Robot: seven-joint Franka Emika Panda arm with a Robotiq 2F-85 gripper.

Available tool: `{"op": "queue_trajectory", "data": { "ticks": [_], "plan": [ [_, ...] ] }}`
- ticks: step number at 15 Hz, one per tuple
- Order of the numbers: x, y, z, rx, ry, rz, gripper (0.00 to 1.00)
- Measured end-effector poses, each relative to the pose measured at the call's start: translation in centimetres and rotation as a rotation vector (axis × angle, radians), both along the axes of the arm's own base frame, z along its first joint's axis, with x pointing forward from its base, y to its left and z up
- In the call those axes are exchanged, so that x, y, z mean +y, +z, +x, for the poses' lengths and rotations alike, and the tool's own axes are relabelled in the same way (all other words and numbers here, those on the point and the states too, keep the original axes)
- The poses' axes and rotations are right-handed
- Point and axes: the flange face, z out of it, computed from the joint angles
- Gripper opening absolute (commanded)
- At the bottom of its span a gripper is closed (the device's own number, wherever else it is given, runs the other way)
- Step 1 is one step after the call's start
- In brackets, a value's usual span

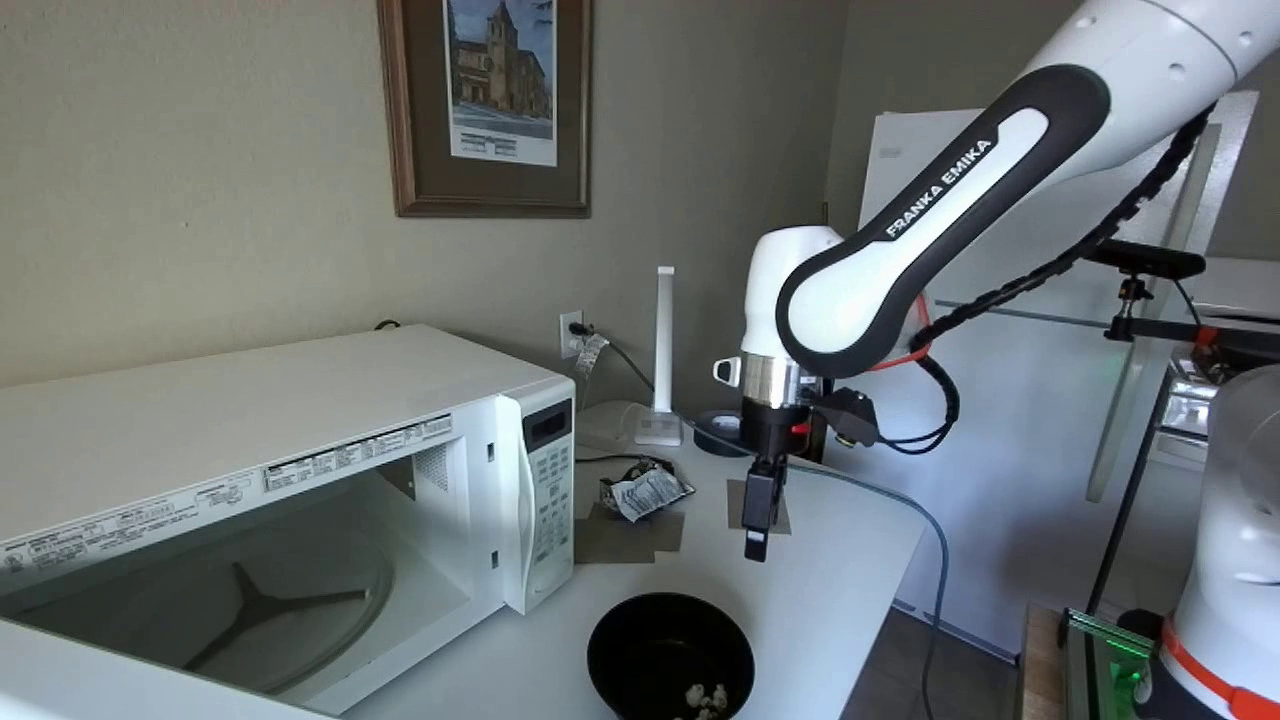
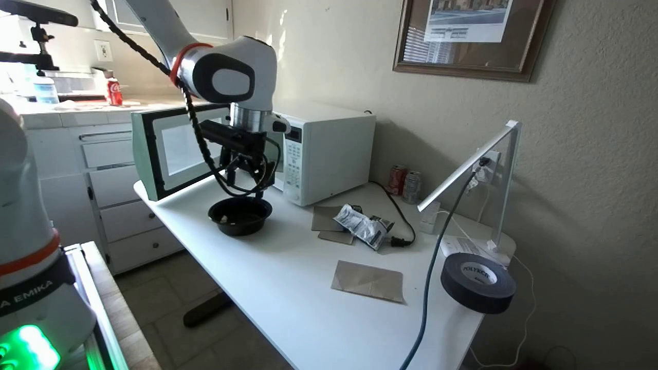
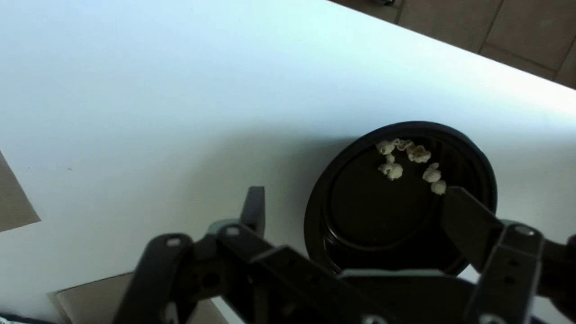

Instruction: Put the black bowl into the microwave

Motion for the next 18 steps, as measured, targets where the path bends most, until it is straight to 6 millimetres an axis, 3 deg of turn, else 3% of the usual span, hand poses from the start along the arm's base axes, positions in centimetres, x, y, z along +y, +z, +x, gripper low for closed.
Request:
{"op": "queue_trajectory", "data": {
  "ticks": [8, 18],
  "plan": [
    [1.5, -5.6, 2.1, 0.009, -0.110, 0.059, 1.00],
    [1.7, -6.3, 2.7, 0.012, -0.143, 0.077, 1.00]
  ]
}}
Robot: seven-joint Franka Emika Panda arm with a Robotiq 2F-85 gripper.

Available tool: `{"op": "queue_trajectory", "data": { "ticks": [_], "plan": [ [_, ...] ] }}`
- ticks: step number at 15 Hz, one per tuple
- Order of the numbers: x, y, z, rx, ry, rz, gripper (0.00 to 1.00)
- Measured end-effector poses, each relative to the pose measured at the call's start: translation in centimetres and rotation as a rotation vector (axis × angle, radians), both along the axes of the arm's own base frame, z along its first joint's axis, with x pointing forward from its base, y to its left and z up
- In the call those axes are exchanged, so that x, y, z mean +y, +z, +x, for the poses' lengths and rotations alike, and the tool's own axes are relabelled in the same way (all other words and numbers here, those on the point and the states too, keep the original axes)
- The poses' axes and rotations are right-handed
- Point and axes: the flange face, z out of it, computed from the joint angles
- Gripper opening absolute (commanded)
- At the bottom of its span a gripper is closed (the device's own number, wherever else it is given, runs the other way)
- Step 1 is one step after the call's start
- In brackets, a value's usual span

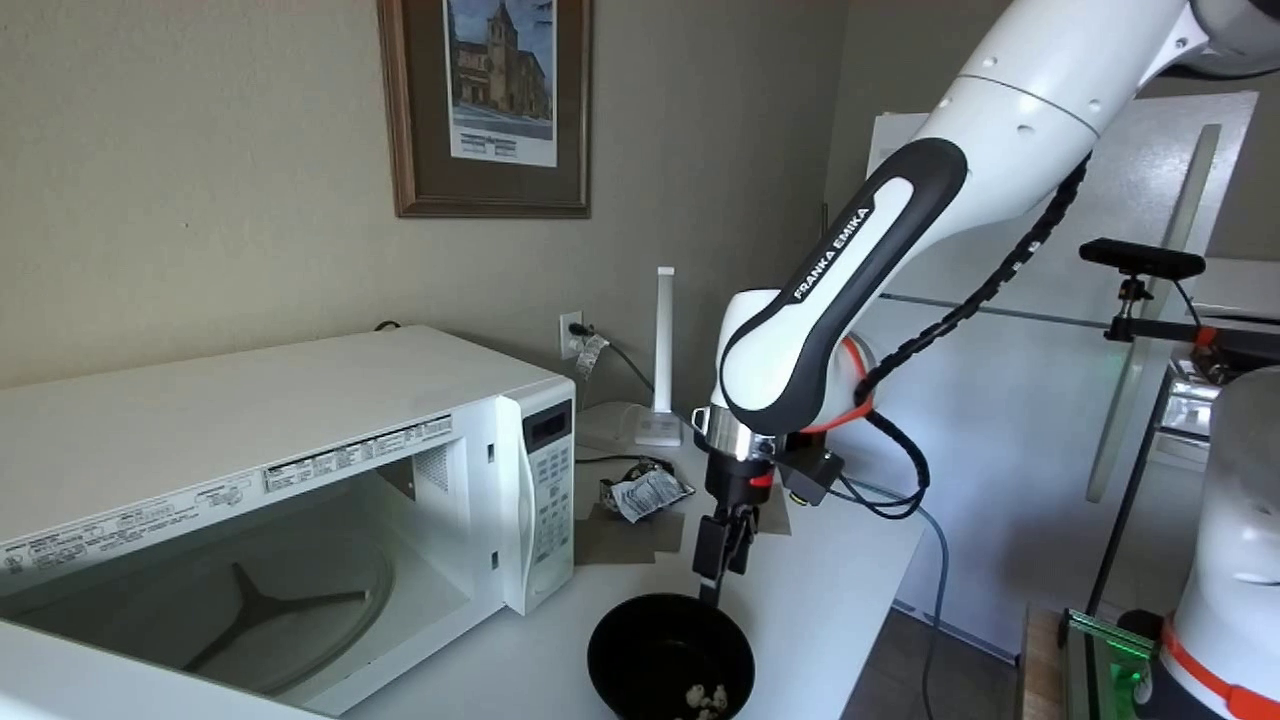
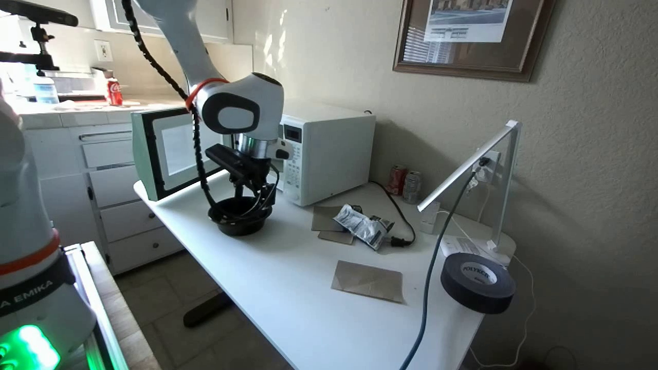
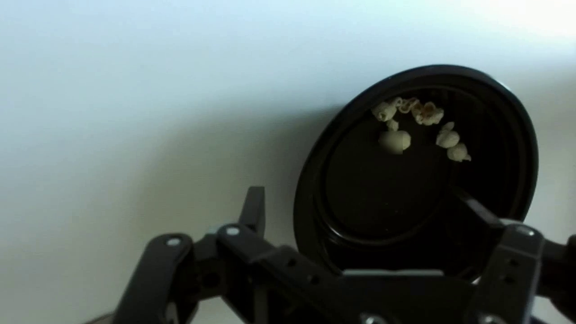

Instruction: Put the black bowl into the microwave

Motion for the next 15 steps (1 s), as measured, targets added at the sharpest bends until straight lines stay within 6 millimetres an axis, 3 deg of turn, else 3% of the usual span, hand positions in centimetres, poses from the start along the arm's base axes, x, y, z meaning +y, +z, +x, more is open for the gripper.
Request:
{"op": "queue_trajectory", "data": {
  "ticks": [7, 8, 10, 15],
  "plan": [
    [-0.8, -2.8, 0.6, 0.051, -0.056, 0.036, 1.00],
    [-1.1, -3.2, 0.8, 0.056, -0.066, 0.044, 0.96],
    [-1.5, -3.8, 1.1, 0.062, -0.086, 0.064, 0.76],
    [-2.0, -5.3, 1.7, 0.077, -0.120, 0.104, 0.37]
  ]
}}
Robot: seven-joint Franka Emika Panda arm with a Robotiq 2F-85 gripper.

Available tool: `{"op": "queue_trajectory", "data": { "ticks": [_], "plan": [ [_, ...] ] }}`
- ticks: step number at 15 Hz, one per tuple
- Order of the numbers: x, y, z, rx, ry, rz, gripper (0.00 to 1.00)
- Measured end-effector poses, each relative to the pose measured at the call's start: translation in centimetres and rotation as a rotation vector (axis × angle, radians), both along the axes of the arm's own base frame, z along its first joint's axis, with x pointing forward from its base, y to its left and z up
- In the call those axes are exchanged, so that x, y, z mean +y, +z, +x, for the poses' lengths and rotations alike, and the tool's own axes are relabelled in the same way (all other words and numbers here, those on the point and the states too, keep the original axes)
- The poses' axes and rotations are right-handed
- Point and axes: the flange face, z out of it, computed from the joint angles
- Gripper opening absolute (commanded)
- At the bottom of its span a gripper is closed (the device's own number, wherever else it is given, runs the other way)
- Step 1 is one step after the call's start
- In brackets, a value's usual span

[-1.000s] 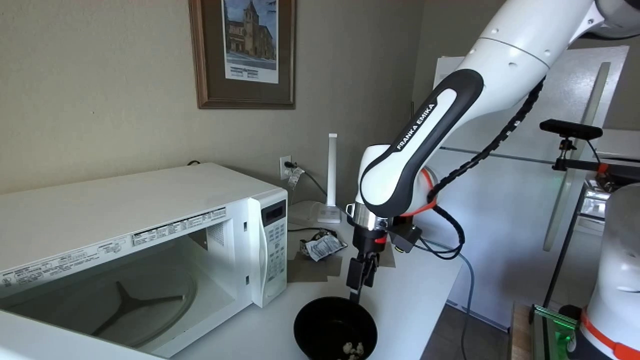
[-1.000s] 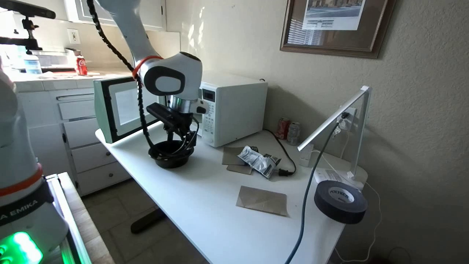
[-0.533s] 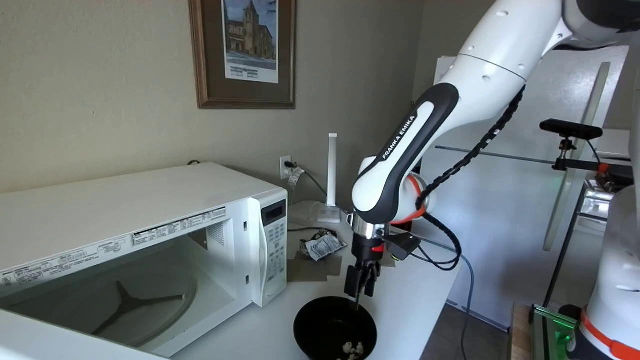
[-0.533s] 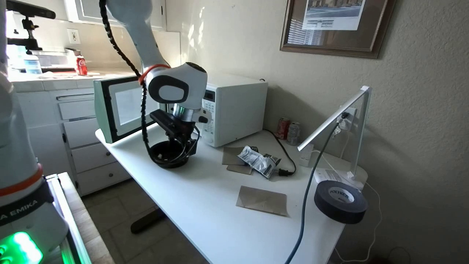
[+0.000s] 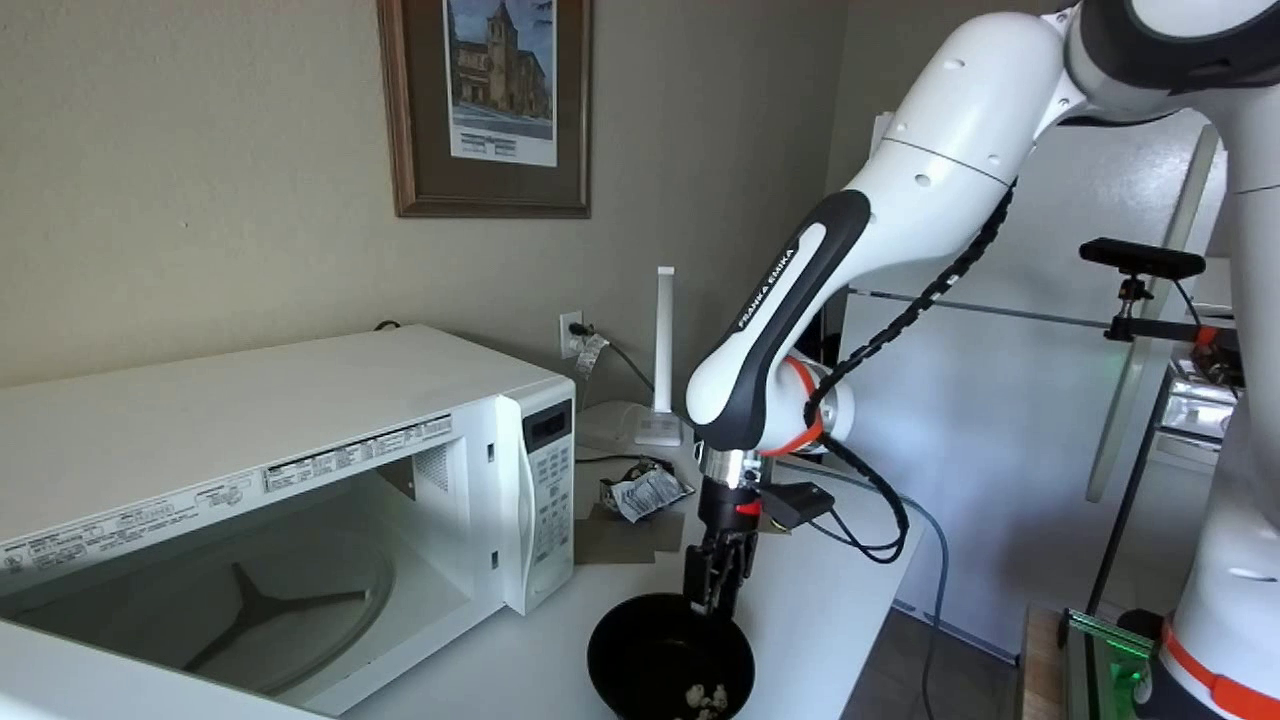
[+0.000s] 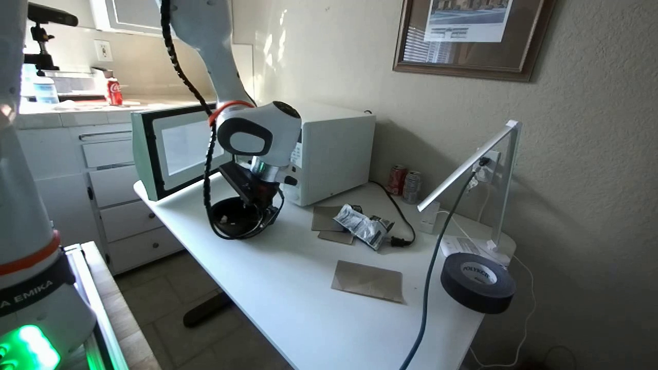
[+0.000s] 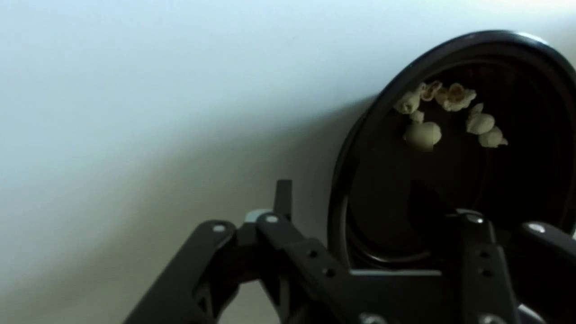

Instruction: Put the black bowl into the microwave

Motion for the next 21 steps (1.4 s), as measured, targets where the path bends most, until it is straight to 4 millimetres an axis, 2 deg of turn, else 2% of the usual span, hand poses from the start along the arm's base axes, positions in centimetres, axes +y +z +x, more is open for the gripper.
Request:
{"op": "queue_trajectory", "data": {
  "ticks": [5, 15, 17, 21],
  "plan": [
    [-0.3, -1.5, 0.4, 0.019, -0.018, 0.023, 0.00],
    [-0.1, -2.2, 1.1, 0.024, -0.040, 0.053, 0.02],
    [0.9, -2.0, 1.1, 0.023, -0.042, 0.070, 0.02],
    [5.0, -0.3, 1.2, 0.007, -0.038, 0.140, 0.02]
  ]
}}
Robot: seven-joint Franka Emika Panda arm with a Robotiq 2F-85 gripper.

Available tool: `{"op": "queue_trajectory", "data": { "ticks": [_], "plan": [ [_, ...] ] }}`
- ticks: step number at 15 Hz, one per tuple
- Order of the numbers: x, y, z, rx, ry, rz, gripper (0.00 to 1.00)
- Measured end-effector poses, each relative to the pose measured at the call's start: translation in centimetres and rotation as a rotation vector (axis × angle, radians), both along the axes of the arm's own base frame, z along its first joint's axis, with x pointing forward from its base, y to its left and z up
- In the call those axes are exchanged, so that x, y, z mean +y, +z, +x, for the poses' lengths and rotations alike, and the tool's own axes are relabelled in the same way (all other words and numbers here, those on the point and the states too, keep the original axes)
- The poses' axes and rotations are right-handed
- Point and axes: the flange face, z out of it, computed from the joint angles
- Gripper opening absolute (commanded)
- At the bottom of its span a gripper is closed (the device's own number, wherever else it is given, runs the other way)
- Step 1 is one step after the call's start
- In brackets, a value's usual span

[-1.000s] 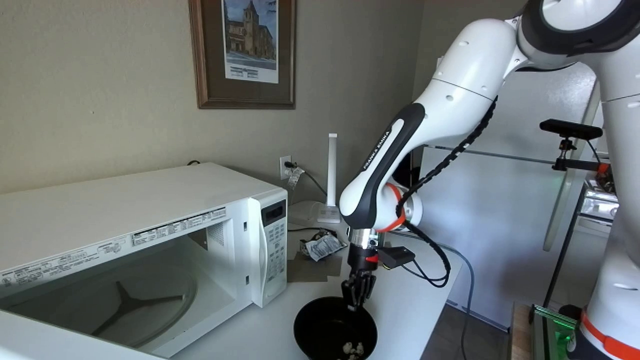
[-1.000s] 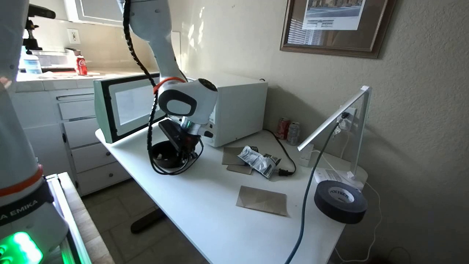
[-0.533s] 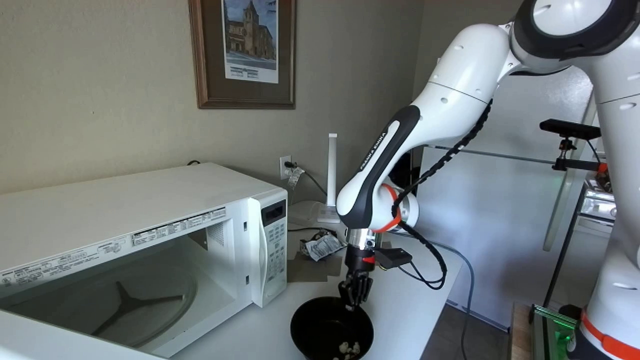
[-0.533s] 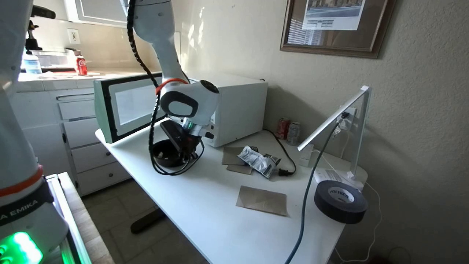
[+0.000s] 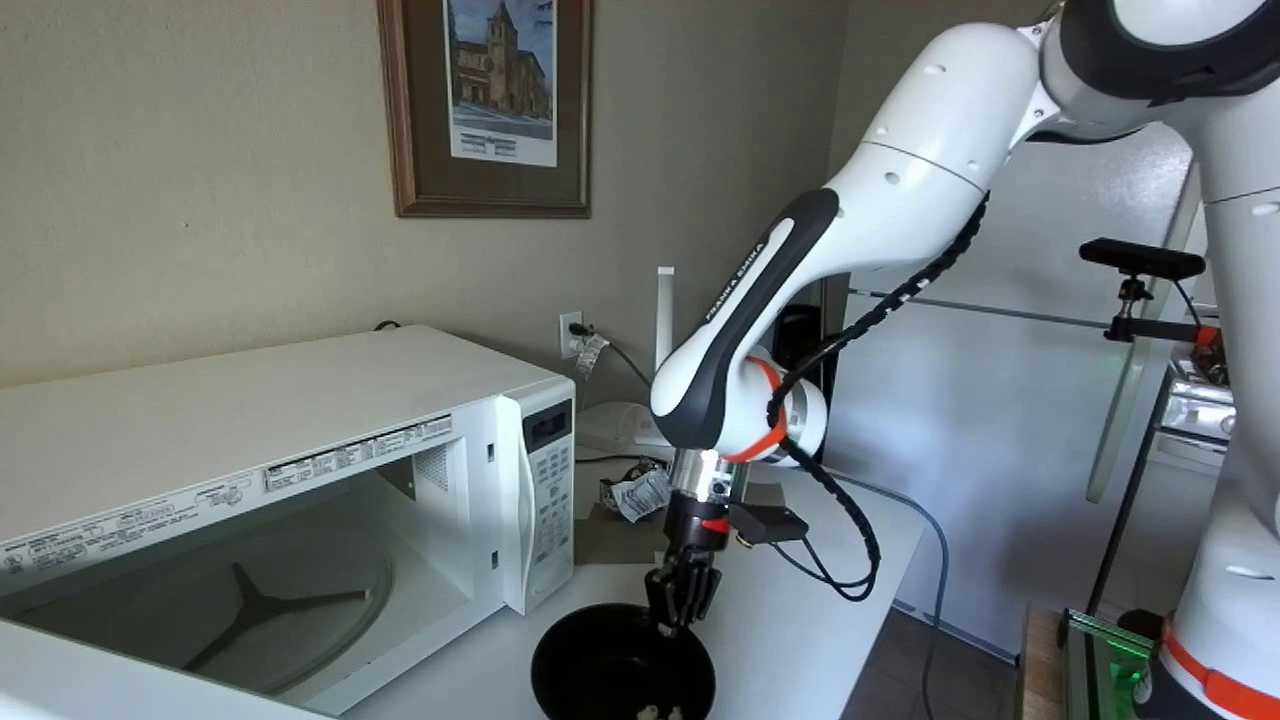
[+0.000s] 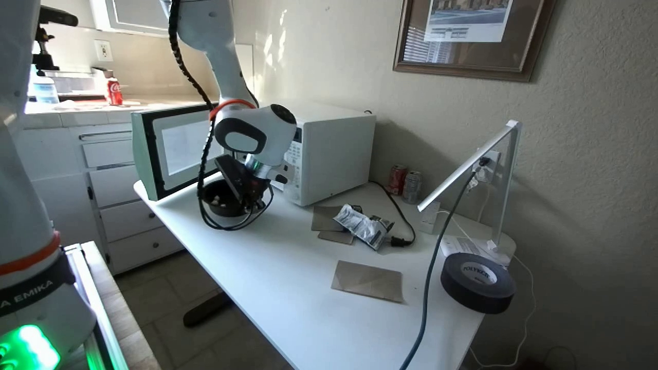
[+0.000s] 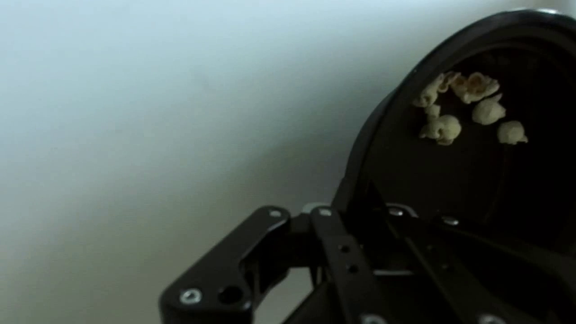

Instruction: Put the black bowl into the microwave

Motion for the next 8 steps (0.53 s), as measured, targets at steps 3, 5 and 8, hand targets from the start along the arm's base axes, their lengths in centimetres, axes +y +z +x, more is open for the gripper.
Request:
{"op": "queue_trajectory", "data": {
  "ticks": [3, 5, 8],
  "plan": [
    [2.9, 1.9, 0.6, -0.013, -0.004, 0.055, 0.02],
    [4.6, 3.0, 1.3, -0.026, -0.021, 0.084, 0.02],
    [6.8, 4.4, 2.5, -0.030, -0.100, 0.115, 0.06]
  ]
}}
